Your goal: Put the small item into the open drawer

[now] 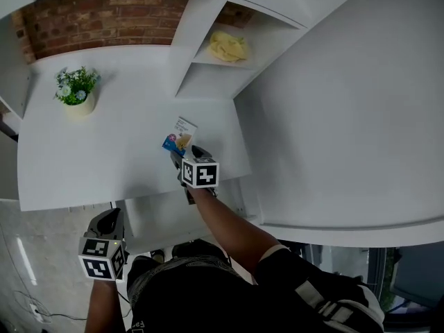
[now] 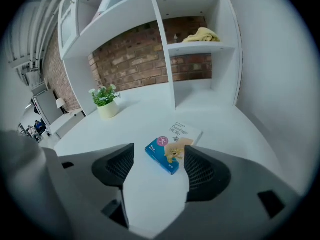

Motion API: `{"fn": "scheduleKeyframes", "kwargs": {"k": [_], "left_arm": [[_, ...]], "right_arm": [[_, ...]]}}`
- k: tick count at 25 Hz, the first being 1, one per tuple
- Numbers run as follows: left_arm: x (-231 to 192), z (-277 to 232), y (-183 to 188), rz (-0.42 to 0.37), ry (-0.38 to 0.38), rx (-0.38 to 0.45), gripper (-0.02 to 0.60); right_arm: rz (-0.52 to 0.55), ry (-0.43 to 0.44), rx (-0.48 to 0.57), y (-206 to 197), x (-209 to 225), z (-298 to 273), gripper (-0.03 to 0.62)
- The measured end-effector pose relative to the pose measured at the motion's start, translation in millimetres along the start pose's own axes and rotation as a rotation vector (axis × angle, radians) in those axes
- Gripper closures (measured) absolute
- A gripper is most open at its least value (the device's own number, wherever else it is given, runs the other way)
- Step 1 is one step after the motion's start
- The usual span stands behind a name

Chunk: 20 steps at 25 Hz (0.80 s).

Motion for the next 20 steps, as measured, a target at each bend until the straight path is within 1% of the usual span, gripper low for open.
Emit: {"fn": "scheduleKeyframes", "kwargs": {"k": [3,8,11,14,17,19,20], "left_arm": [[-0.5,-0.2,-4.7,0.023,0.019,-0.011,0.563],[-1.1,-0.3,-11.1,0.068,0.047,-0.014,0.563],[-3.6,2.0,-11.6,0.091,0.075,-0.012,0.563],[-4.7,3.1,-15.0,0.104,0.094,-0.021,0.563],[-4.0,3.2,-16.7,0.113,0.103,-0.026,0.563],[-4.7,3.8,-16.9,0.122,0.107,-0.024,0.563],[-5.2,3.9,-17.1,0.125,0.108,-0.022,0.563]], "right_arm": [[-0.028,-0.043,-0.029,3.6,8.2,-25.9,0.249],[-0.148,-0.121,-0.074,5.8,23.2,-64.3,0.195],[-0.188,-0.173,-0.105,5.2,29.3,-80.9,0.161],[-0.195,-0.196,-0.125,3.7,28.5,-93.5,0.141],[-0.190,-0.195,-0.149,1.2,24.7,-102.1,0.134],[-0.171,-0.234,-0.169,0.6,30.9,-102.0,0.127],[-0.166,-0.240,-0.175,0.4,32.4,-103.2,0.126]]}}
Point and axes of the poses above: the fingertips, and each gripper's own axes: z backward along the fingers, x to its right, y out of its top, the point moved 2 cm from there along z, backward along the fingers, and after that the axes turned 6 degrees about z, right-handed, at the moved point
